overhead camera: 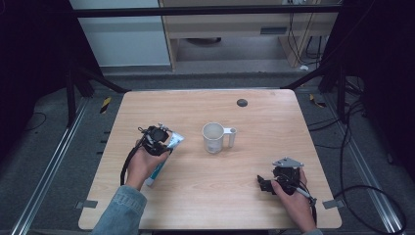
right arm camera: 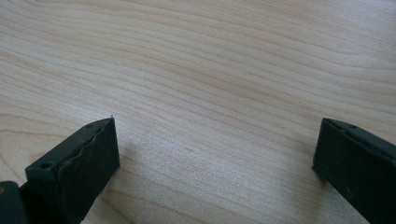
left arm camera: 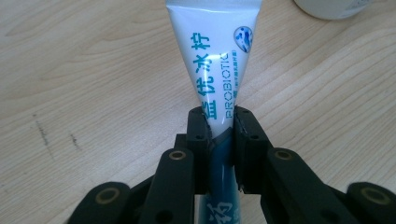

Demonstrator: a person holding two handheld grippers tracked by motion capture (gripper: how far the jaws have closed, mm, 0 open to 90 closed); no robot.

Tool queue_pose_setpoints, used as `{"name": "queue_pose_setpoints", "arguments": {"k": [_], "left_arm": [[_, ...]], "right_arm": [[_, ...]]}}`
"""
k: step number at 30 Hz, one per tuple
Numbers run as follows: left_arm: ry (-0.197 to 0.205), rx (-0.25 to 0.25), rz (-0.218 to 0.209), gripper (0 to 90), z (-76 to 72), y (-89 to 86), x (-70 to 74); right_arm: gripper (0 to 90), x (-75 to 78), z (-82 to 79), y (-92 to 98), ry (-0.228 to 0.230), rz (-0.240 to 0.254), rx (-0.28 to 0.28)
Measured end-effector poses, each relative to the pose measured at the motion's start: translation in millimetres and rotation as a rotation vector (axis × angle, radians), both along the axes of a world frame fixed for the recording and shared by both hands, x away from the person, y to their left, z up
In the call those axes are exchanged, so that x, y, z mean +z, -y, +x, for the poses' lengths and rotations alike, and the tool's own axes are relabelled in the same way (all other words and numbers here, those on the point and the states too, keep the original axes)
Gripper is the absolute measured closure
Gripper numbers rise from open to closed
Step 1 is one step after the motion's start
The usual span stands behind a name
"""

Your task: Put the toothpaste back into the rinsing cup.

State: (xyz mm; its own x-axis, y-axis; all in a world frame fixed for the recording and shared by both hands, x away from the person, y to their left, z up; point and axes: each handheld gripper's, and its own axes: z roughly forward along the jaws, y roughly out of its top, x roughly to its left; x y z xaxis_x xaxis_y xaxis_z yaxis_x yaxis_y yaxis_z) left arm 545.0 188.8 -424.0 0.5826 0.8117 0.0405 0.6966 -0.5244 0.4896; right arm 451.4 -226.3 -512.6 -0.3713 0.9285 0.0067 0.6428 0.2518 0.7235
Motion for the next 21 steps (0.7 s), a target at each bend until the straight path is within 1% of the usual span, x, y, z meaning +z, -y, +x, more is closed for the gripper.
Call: {"name": "queue_pose_setpoints", "arguments": {"k": [1, 2, 4, 9, 10, 11, 13, 21], "left_arm": [[0.007, -0.002, -0.005, 78.0, -0.7, 0.2, 3.8], [0.007, -0.002, -0.005, 78.0, -0.7, 0.2, 3.8], [0.021, -0.003, -0.005, 78.0, -1.6, 2.2, 8.3], [0.031, -0.005, -0.012, 78.0, -1.9, 4.7, 14.0], [0.041, -0.011, -0.017, 78.1, -2.2, 6.3, 17.0], [0.041, -0.011, -0.017, 78.1, -2.2, 6.3, 17.0], [0.051, -0.019, -0.022, 78.1, -2.9, 10.1, 21.4], [0.067, -0.029, -0.041, 78.2, -3.7, 17.5, 28.9]], "right_arm": [[0.5, 0.0, 0.0, 0.0, 0.000, 0.000, 0.000], [0.5, 0.0, 0.0, 0.0, 0.000, 0.000, 0.000], [0.5, 0.0, 0.0, 0.0, 0.000, 0.000, 0.000], [0.5, 0.0, 0.0, 0.1, 0.000, -0.001, 0.000], [0.5, 0.0, 0.0, 0.0, 0.000, 0.000, 0.000], [0.5, 0.0, 0.0, 0.0, 0.000, 0.000, 0.000], [0.5, 0.0, 0.0, 0.0, 0.000, 0.000, 0.000], [0.5, 0.0, 0.0, 0.1, -0.001, -0.001, 0.001]]}}
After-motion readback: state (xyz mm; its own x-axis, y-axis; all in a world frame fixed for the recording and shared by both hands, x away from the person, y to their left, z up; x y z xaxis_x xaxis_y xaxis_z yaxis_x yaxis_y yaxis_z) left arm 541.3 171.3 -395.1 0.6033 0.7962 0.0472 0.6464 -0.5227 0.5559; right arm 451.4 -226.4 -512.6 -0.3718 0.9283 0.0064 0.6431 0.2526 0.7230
